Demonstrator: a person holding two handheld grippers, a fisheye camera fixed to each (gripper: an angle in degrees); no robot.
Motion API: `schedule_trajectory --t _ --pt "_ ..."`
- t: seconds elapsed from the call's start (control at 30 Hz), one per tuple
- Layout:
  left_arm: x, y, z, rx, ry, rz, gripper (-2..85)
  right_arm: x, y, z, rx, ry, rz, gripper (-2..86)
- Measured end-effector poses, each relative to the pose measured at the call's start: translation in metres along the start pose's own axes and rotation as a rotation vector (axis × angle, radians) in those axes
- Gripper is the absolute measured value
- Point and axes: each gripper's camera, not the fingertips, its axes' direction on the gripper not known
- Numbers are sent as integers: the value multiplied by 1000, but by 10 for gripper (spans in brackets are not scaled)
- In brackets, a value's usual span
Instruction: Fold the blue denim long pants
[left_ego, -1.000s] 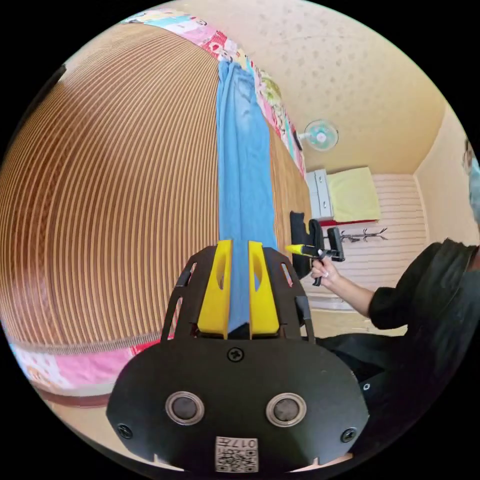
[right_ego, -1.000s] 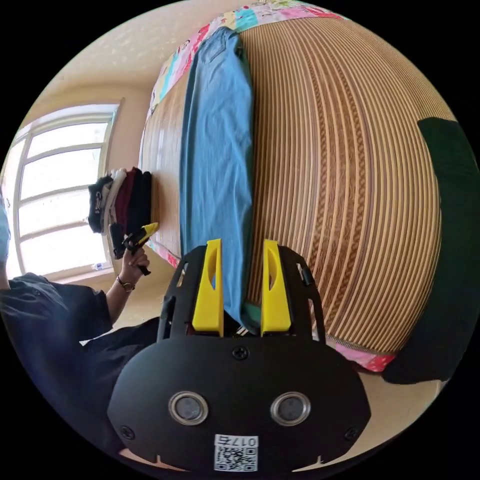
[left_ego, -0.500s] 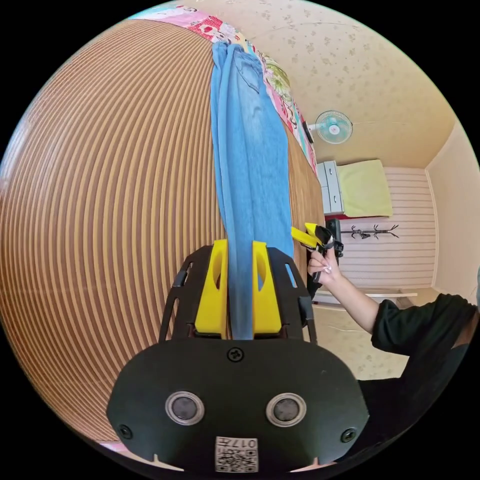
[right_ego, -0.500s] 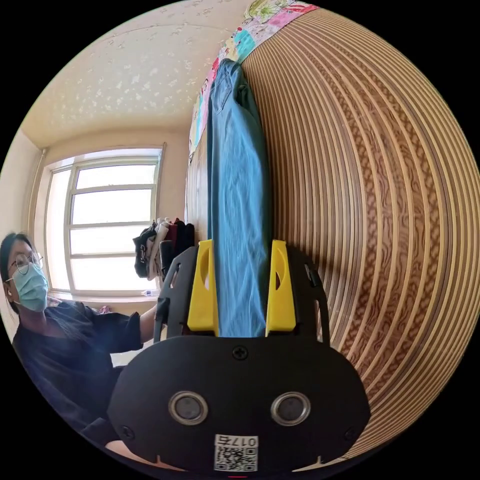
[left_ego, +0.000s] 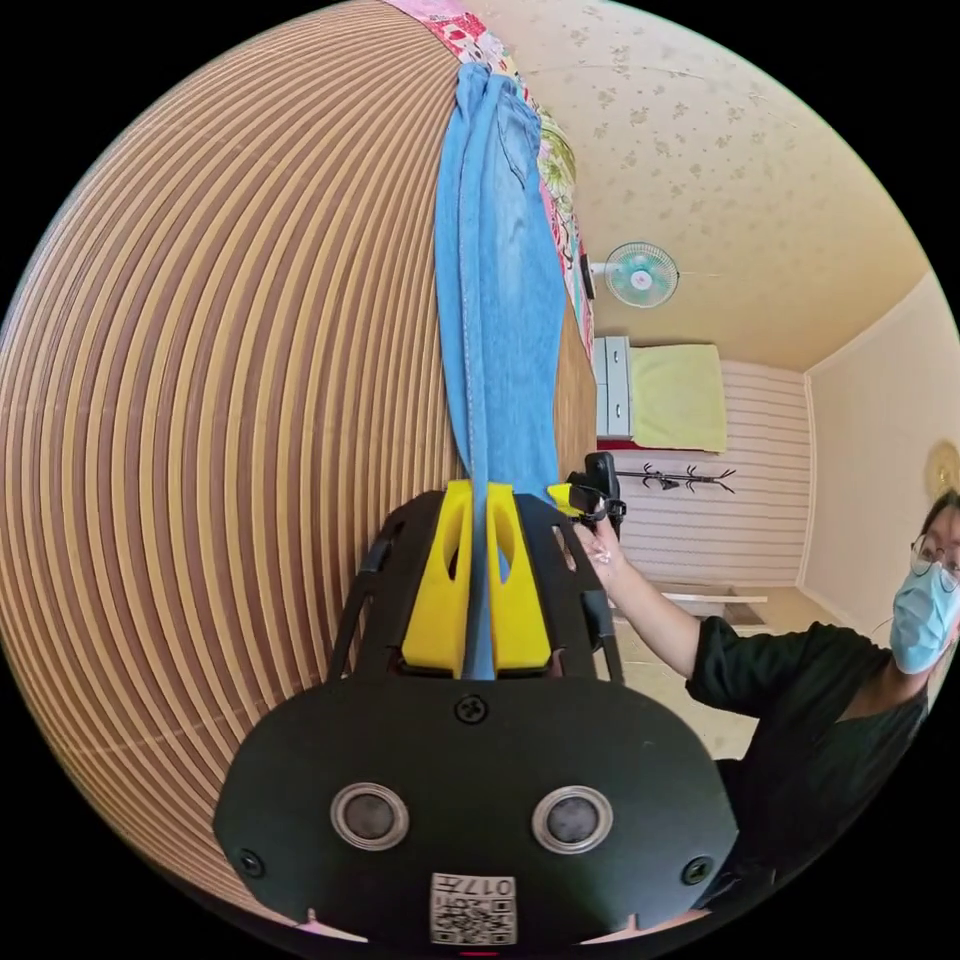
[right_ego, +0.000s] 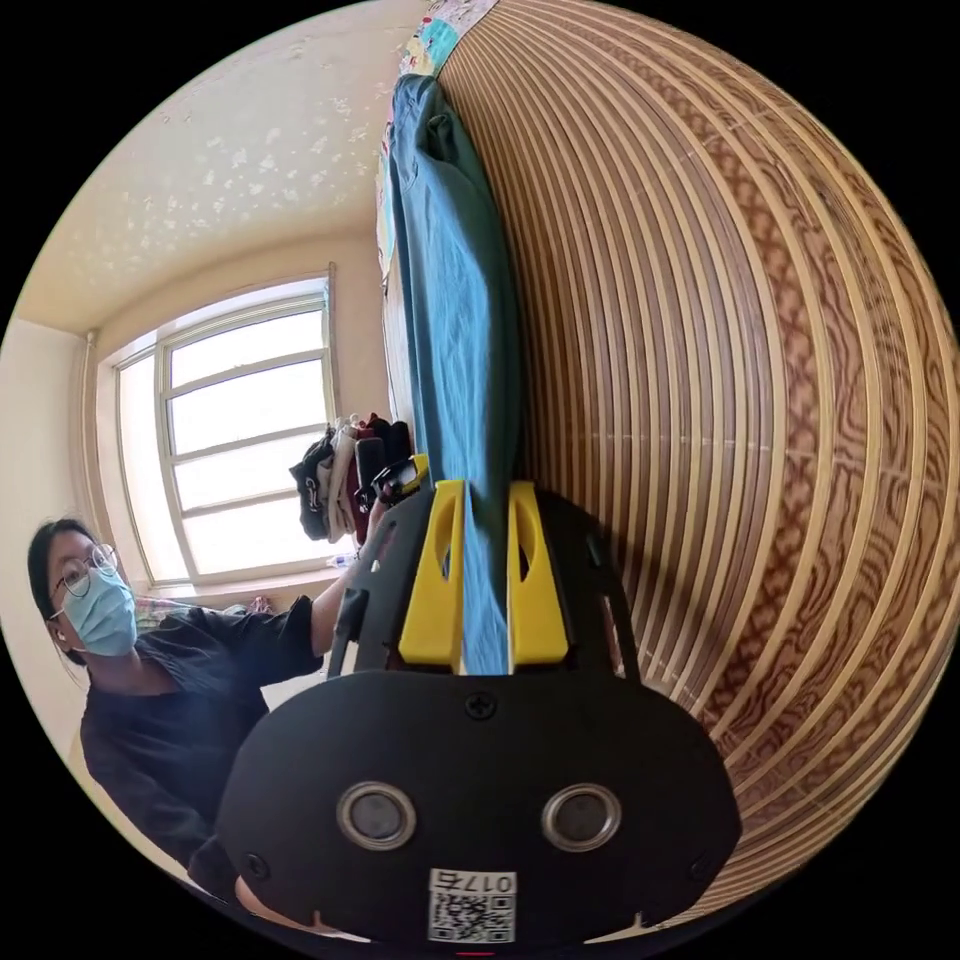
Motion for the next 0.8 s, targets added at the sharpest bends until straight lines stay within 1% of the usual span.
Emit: schedule_trajectory --t 0.03,0.1,0.13,0.2,0.27,0.37,0.43,0.5,0.57,0.7,0.73,0.8 --pt "-1 0 -1 -1 9 0 5 -3 2 2 -12 27 0 54" --pt "-11 8 -8 17 96 -38 0 -7 8 3 -16 29 -4 44" --pt "-12 13 -13 43 119 -41 -1 -8 14 0 -5 -3 21 41" --pt "-3 35 -32 146 154 18 -1 -12 29 -8 36 -95 35 38" --pt "1 45 -38 147 194 46 3 -25 51 -10 43 -196 -19 37" --pt "-8 59 -34 117 277 33 20 -30 77 -6 40 -170 -30 42" --pt "-16 66 -29 108 243 18 44 -20 89 -1 45 -150 6 49" --pt "-24 72 -19 88 194 16 70 -5 96 6 49 -175 47 70" --pt "-29 74 -13 87 149 2 82 12 99 16 54 -153 102 108" --pt "-31 67 -7 128 140 7 77 20 95 32 84 -219 102 99" --pt "-32 65 -6 126 144 4 75 20 91 41 55 -224 116 90" --pt "-37 56 4 82 154 -47 39 16 89 55 -1 -186 132 69"
